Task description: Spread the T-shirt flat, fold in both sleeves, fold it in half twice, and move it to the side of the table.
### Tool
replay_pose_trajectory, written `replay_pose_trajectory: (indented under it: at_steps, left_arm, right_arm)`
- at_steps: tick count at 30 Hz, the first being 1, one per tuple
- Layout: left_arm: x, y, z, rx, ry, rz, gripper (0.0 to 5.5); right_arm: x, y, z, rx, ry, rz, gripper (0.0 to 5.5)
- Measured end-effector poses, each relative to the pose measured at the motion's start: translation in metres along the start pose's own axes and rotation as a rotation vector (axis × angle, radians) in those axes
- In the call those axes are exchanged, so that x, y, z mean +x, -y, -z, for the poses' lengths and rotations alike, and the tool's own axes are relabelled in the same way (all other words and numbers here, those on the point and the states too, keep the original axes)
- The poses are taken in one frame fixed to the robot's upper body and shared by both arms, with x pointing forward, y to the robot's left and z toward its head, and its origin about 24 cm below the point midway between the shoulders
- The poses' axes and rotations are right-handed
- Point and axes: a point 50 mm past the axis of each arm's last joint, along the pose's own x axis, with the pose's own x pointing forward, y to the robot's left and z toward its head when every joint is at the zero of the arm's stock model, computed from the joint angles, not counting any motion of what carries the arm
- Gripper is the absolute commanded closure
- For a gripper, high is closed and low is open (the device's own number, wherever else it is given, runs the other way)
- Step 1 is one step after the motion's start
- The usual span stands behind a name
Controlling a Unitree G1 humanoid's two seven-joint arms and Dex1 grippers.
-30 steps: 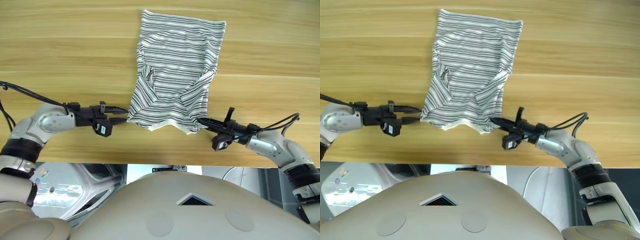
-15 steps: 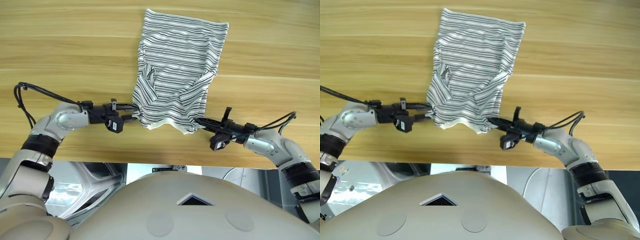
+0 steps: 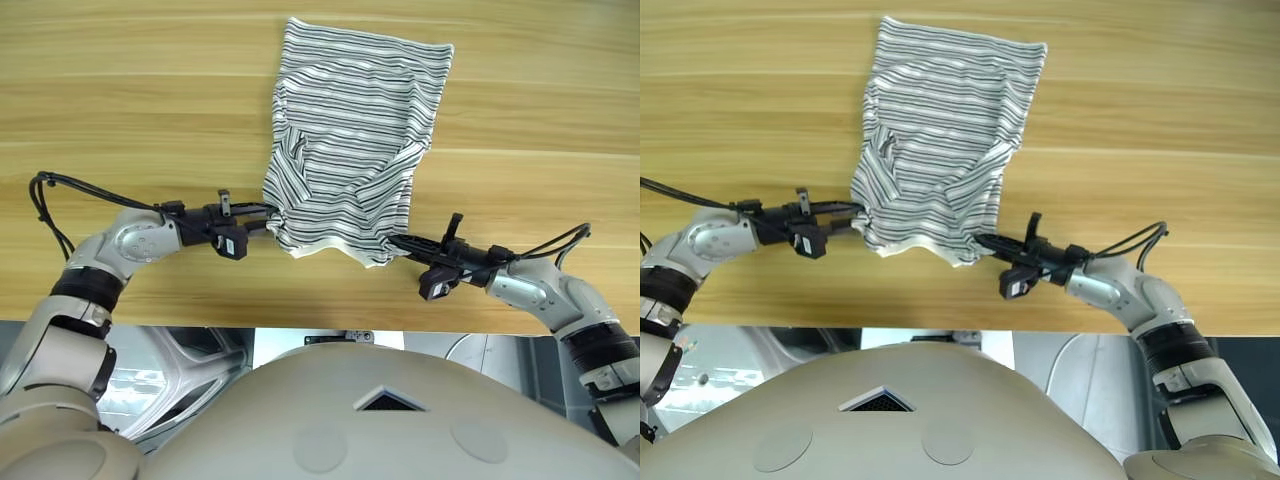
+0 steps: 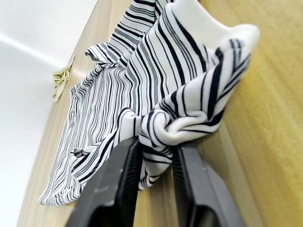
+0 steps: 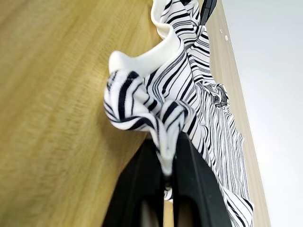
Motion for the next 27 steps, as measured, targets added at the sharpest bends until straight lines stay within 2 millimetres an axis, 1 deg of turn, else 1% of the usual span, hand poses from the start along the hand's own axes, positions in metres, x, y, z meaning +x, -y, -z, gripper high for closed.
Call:
replay_pose_trajectory:
  at_steps: [6, 12, 14, 17, 20, 24, 27]
  left_arm:
    - [-0.001, -0.003, -0.001, 0.015, 0.01, -0.001, 5.3]
    - [-0.002, -0.004, -0.001, 0.013, 0.009, -0.011, 5.46]
    - [-0.008, 0.0, -0.001, -0.003, -0.001, -0.023, 5.47]
    - [-0.023, 0.01, -0.003, -0.032, -0.038, -0.027, 5.48]
    - [-0.028, 0.019, -0.01, -0.072, -0.039, -0.038, 5.48]
    - [-0.024, 0.026, -0.02, -0.104, -0.013, -0.045, 5.48]
    - [-0.014, 0.037, -0.037, -0.135, 0.049, -0.05, 5.48]
  right_arm:
    - [0.0, 0.0, 0.0, 0.001, 0.003, 0.001, 5.5]
    - [-0.004, 0.0, 0.002, 0.0, -0.007, 0.0, 5.5]
    - [-0.008, 0.001, 0.005, -0.002, -0.018, -0.004, 5.5]
    - [-0.015, 0.002, 0.008, 0.002, -0.04, -0.012, 5.5]
    - [-0.025, 0.003, 0.012, 0.004, -0.077, -0.021, 5.5]
    - [-0.028, 0.001, 0.011, 0.022, -0.084, -0.025, 5.5]
    - [-0.035, -0.008, -0.002, 0.056, -0.074, -0.062, 5.5]
